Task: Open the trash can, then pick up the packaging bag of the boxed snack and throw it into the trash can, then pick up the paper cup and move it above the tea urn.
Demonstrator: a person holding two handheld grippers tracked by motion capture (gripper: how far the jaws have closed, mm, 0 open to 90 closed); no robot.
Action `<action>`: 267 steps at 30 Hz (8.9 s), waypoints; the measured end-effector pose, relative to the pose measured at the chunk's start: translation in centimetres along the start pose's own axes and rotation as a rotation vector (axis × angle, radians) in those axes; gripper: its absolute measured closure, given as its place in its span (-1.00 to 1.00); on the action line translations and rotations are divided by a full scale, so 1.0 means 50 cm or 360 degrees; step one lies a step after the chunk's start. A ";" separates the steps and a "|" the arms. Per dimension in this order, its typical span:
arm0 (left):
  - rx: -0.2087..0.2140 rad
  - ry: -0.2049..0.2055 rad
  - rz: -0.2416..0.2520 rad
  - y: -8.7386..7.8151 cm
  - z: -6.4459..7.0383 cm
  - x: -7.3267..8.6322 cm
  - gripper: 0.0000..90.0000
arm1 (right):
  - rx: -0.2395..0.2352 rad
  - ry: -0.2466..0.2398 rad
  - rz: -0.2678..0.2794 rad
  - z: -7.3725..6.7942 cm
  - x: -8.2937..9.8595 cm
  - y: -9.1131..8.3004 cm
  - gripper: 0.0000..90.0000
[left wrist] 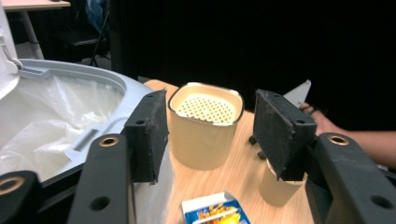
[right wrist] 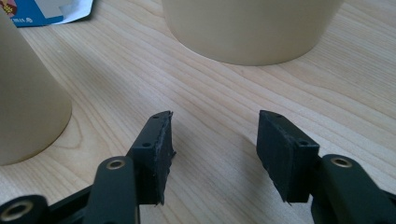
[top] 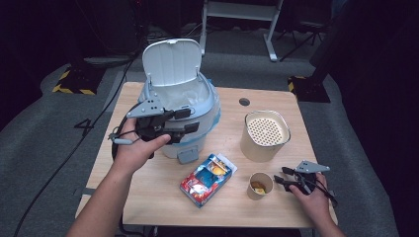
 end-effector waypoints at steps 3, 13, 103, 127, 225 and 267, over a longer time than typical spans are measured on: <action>0.0000 0.0007 -0.0012 -0.001 0.006 0.013 -0.03 | 0.0002 0.0001 0.0000 0.000 0.000 0.000 0.02; 0.0010 0.0010 -0.0106 0.005 0.030 0.092 -0.06 | 0.0001 0.0003 0.0000 0.000 0.000 0.000 0.02; -0.0179 -0.0137 -0.0242 0.126 -0.007 0.260 0.68 | 0.0005 0.0001 0.0001 0.000 0.000 0.000 0.00; -0.0099 0.0012 0.0084 0.050 0.020 0.078 0.69 | 0.0006 0.0005 -0.0002 0.001 0.000 0.000 0.00; -0.0825 0.0029 0.0173 0.024 -0.203 -0.147 0.31 | 0.0012 0.0006 -0.0003 0.001 0.000 0.001 -0.02; -0.0190 0.0163 -0.0004 -0.057 0.007 0.007 -0.14 | 0.0009 0.0006 -0.0007 0.001 0.000 0.001 -0.07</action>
Point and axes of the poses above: each handheld gripper's, and its own axes: y roughly forward along the jaws, x roughly out of its underside, z roughly to its right, the point moved 7 cm from there along y, roughly forward along the jaws, and after that the axes turned 10 degrees about -y, right-handed, at the moved point
